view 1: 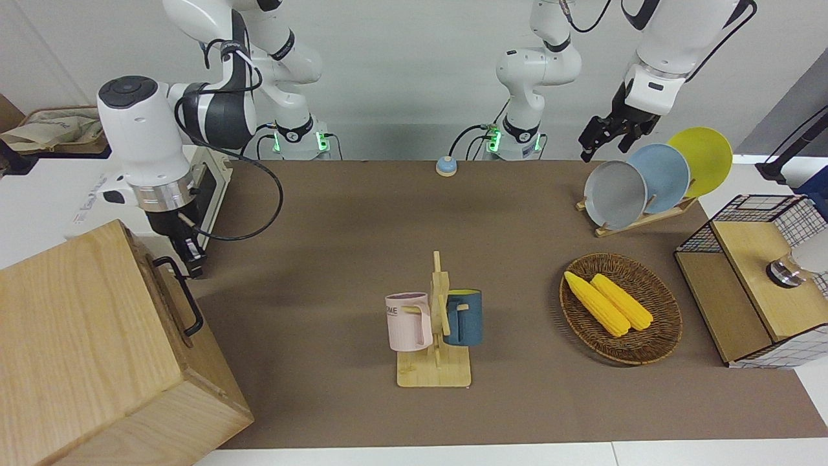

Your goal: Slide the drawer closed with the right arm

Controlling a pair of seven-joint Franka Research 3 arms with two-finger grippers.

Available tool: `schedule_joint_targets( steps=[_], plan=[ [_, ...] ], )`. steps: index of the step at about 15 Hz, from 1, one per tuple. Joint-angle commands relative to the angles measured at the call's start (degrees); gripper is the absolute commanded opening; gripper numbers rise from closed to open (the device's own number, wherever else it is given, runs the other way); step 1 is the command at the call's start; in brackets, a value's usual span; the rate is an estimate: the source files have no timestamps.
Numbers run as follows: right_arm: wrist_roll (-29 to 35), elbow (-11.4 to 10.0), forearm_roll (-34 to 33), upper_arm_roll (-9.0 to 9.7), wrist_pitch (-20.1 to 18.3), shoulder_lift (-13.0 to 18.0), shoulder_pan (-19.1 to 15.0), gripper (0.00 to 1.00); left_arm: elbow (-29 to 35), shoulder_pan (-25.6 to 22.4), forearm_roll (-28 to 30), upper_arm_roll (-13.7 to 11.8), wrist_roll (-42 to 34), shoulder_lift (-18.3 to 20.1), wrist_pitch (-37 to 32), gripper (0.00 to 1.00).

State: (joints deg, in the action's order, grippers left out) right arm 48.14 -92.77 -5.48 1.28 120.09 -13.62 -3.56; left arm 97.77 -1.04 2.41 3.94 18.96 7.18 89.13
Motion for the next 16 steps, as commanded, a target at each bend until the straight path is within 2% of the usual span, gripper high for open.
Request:
schedule_joint_targets(
  steps=[1,2,3,5,6,7,9,11,16],
  plan=[
    [-3.2,-1.4,0.0,0.22,-5.5,3.6,3.2,0.0,-0.2,0.0,0.1,-0.2,-0.5,0.5,-0.9,0.99],
    [-5.1,-1.4,0.6,0.22,-7.2,4.6,3.9,0.0,-0.2,0.1,0.1,-0.2,-0.5,0.5,-0.9,0.99],
    [-7.6,-1.4,1.7,0.22,-9.4,5.7,4.5,0.045,-0.2,0.1,0.1,-0.2,-0.5,0.5,-0.9,0.99],
    [-16.4,-2.0,2.7,-0.66,-15.0,9.5,6.4,0.256,-0.2,0.1,0.1,-0.2,-0.6,0.5,-0.9,0.99],
    [-20.2,-2.0,2.9,-0.84,-17.0,10.2,6.5,0.568,-0.2,0.1,0.1,-0.2,-0.6,0.5,-1.0,0.99],
    [-24.0,-2.1,2.9,-1.19,-18.0,10.8,7.3,0.987,-0.2,0.1,0.1,-0.2,-0.5,0.5,-0.9,0.99],
    [-30.6,-2.2,3.0,-3.29,-22.0,12.9,9.4,0.987,-0.2,0.0,0.1,-0.2,-0.5,0.5,-1.0,0.99],
    [-36.2,-2.2,3.1,-3.91,-25.0,15.2,9.8,0.987,-0.2,0.1,0.1,-0.2,-0.5,0.5,-1.0,0.99],
    [-42.1,-2.1,3.0,-5.05,-31.3,19.3,11.6,0.987,-0.2,0.1,0.1,-0.2,-0.6,0.5,-0.9,0.99]
  ],
)
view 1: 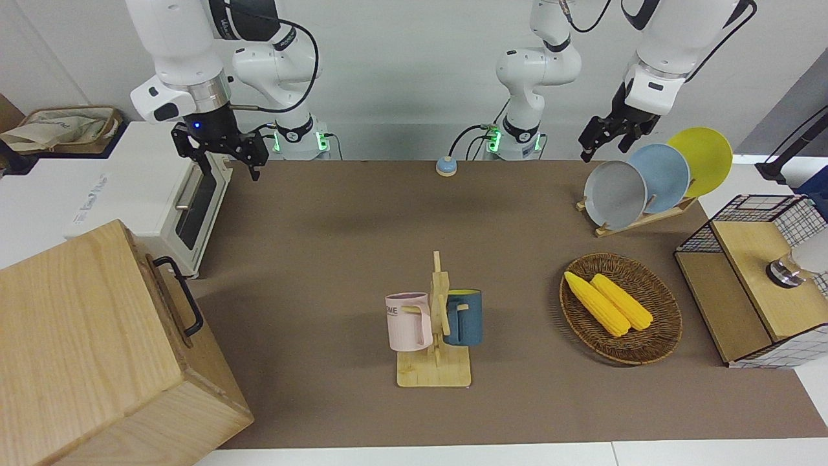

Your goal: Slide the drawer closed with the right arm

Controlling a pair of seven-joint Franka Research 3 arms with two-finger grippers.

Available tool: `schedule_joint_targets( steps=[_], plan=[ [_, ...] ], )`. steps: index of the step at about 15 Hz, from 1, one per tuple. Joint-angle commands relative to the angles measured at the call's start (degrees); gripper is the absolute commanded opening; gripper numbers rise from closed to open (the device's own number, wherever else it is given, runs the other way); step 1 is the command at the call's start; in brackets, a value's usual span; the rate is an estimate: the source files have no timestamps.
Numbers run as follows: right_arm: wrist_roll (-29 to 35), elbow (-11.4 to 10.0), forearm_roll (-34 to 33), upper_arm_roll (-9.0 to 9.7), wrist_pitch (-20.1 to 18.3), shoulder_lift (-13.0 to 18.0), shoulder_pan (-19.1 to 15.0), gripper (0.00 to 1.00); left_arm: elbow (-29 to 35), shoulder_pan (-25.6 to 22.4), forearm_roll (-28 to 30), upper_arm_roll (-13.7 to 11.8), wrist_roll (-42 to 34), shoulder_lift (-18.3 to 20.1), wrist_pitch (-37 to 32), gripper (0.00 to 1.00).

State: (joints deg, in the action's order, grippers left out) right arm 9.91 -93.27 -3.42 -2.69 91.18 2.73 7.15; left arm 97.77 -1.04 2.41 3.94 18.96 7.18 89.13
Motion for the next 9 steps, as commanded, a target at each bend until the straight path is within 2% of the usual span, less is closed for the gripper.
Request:
schedule_joint_targets(
  steps=[1,9],
  plan=[
    [-4.1,-1.6,1.0,-1.09,-2.7,3.1,1.0,0.987,-0.2,0.1,0.1,-0.2,-0.5,0.5,-1.0,0.99],
    [-4.0,-1.4,0.3,-1.09,-3.8,3.5,2.3,0.987,-0.2,0.0,0.1,-0.2,-0.5,0.5,-0.9,0.99]
  ],
)
